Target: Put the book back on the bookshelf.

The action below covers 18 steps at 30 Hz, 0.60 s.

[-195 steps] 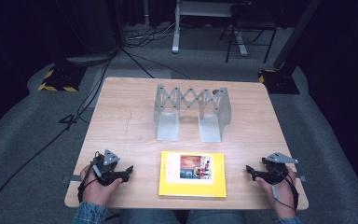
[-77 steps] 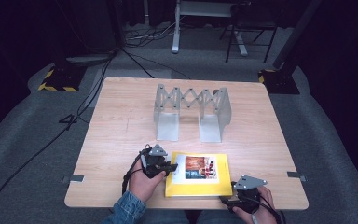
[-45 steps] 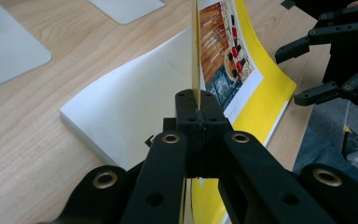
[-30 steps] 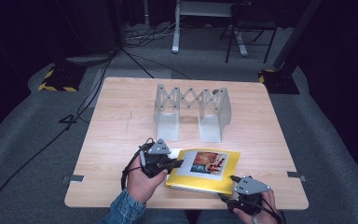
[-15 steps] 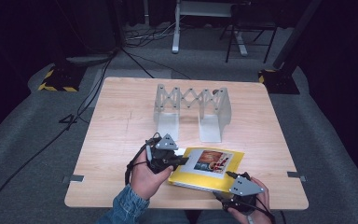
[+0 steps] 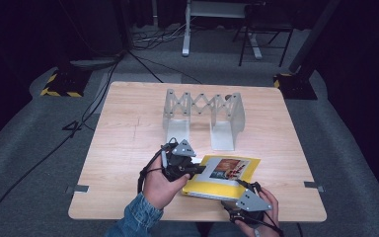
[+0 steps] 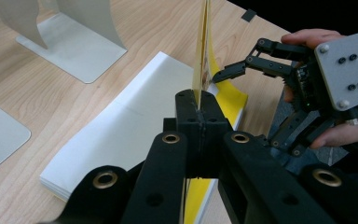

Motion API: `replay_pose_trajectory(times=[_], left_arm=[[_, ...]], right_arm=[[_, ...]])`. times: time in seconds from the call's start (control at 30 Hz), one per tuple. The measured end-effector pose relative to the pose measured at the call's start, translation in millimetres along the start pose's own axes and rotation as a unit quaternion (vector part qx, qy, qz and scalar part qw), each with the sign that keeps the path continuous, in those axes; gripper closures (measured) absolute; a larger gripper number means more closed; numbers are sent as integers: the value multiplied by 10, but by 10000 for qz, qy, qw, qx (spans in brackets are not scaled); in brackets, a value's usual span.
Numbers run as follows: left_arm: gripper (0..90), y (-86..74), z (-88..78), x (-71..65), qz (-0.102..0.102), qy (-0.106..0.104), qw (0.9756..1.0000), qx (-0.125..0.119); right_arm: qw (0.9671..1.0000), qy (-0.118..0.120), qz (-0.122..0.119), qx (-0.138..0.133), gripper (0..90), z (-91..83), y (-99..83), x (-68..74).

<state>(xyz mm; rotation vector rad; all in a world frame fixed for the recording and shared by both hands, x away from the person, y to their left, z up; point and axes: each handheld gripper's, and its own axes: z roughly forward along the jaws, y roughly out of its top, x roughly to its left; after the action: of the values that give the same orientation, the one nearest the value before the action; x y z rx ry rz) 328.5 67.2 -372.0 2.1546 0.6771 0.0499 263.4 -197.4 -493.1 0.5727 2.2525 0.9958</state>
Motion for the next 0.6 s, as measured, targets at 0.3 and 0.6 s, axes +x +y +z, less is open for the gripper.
replay_pose_trajectory(times=[0.3, 0.6], left_arm=[[897, -29, 44, 53, -141, -131, 9998, 2], [897, -92, 86, 137, -343, -217, 9992, 54]], right_arm=[[9985, -469, -284, 89, 146, 160, 15, 30], [9925, -849, -878, 12, 144, 324, 34, 88]])
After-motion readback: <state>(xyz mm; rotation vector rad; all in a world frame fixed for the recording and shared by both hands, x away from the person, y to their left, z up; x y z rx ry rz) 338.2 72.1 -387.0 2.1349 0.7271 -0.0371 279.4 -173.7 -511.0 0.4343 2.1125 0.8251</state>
